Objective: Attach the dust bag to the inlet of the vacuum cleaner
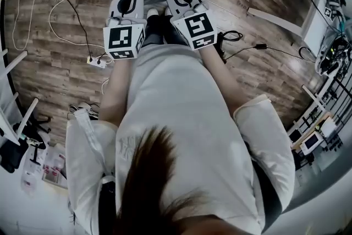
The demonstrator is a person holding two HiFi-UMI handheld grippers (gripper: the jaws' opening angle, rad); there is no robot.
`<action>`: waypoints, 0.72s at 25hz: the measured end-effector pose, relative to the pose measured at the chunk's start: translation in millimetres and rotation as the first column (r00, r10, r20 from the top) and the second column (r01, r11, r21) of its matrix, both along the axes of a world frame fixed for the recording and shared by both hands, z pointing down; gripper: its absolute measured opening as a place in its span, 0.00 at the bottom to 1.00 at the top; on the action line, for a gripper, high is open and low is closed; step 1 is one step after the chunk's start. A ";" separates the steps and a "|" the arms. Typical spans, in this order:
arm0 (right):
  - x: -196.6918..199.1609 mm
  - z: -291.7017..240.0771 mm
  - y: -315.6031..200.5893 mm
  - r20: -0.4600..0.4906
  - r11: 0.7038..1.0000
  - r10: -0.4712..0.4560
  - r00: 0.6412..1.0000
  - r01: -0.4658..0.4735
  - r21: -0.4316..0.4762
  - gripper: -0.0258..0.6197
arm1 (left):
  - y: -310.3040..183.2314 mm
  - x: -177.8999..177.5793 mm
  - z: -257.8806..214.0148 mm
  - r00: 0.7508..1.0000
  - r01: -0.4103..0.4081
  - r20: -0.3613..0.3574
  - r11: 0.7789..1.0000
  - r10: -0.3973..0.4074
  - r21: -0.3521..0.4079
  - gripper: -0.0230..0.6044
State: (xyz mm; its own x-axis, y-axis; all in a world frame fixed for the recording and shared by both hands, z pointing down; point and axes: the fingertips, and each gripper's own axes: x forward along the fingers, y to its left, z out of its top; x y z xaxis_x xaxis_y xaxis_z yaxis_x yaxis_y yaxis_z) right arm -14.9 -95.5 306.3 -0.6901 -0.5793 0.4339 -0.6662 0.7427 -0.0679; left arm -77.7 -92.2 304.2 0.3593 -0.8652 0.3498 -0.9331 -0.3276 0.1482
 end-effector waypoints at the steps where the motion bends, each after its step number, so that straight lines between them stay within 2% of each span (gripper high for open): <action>1: -0.4 -7.7 0.4 0.006 1.000 -0.003 1.000 0.003 0.013 0.04 | 0.6 -2.0 -8.0 1.000 0.004 -0.009 1.000 -0.004 0.011 0.06; 8: 3.3 -50.6 8.5 0.091 0.998 -0.012 0.996 0.006 0.058 0.04 | 6.4 -9.9 -58.5 1.000 0.005 -0.028 0.996 -0.003 0.094 0.06; 13: 27.6 -76.9 -3.5 0.157 0.994 0.027 0.987 -0.043 0.098 0.04 | 12.1 -9.1 -81.3 0.999 0.002 -0.051 0.991 0.005 0.134 0.06; 18: 56.2 -99.0 -20.2 0.179 0.984 0.055 0.982 -0.083 0.155 0.04 | 11.0 -4.3 -92.1 0.998 -0.015 -0.050 0.987 0.024 0.163 0.06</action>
